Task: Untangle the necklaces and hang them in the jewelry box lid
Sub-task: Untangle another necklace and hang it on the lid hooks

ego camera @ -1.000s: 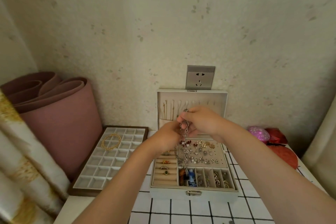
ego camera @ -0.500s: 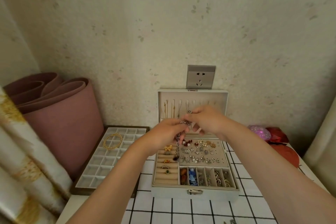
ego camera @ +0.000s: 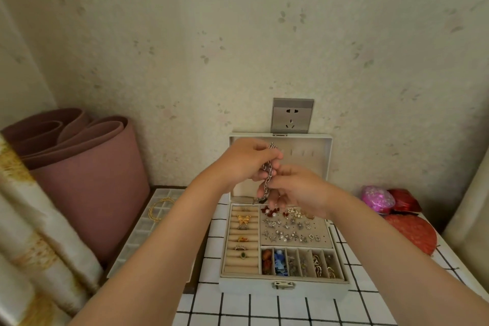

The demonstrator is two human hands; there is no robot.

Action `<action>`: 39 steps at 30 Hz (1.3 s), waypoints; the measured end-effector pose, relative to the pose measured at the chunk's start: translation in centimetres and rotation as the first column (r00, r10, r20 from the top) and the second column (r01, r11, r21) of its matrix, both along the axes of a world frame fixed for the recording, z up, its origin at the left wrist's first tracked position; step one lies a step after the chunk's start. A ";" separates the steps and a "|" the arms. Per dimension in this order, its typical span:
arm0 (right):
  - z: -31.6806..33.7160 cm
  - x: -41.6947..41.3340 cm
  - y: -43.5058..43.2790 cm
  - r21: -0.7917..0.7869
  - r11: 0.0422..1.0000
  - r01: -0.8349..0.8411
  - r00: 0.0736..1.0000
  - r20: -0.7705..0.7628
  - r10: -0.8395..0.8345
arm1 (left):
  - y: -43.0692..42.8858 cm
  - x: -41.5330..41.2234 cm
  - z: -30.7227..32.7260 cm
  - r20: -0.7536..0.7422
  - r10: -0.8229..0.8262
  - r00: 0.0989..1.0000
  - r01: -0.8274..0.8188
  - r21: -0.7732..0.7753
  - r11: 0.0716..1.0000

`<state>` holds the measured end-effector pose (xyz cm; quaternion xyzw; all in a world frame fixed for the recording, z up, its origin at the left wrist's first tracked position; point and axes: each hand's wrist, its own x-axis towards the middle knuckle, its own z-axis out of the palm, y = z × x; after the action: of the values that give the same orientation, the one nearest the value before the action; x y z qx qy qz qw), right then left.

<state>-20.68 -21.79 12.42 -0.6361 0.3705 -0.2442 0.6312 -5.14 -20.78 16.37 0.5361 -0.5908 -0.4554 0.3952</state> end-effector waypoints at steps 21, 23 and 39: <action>0.1 0.8 -4.1 -0.127 0.902 0.413 0.910 0.008 -0.415 | 0.6 0.1 -9.9 0.743 0.240 0.625 0.108 -0.387 0.916; -0.6 1.0 -4.3 -0.167 0.888 0.428 0.901 0.006 -0.433 | 0.6 -0.1 -10.1 0.784 0.285 0.552 0.131 -0.420 0.898; -3.1 -0.5 -4.3 -0.822 0.548 -0.155 0.741 -0.464 -0.486 | -0.1 0.3 -9.5 0.830 0.278 0.484 0.184 -0.407 0.895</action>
<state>-21.23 -26.10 9.32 -0.8540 0.4697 -0.2147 0.0627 -4.89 -20.88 6.87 0.6031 -0.7798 0.0393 0.1634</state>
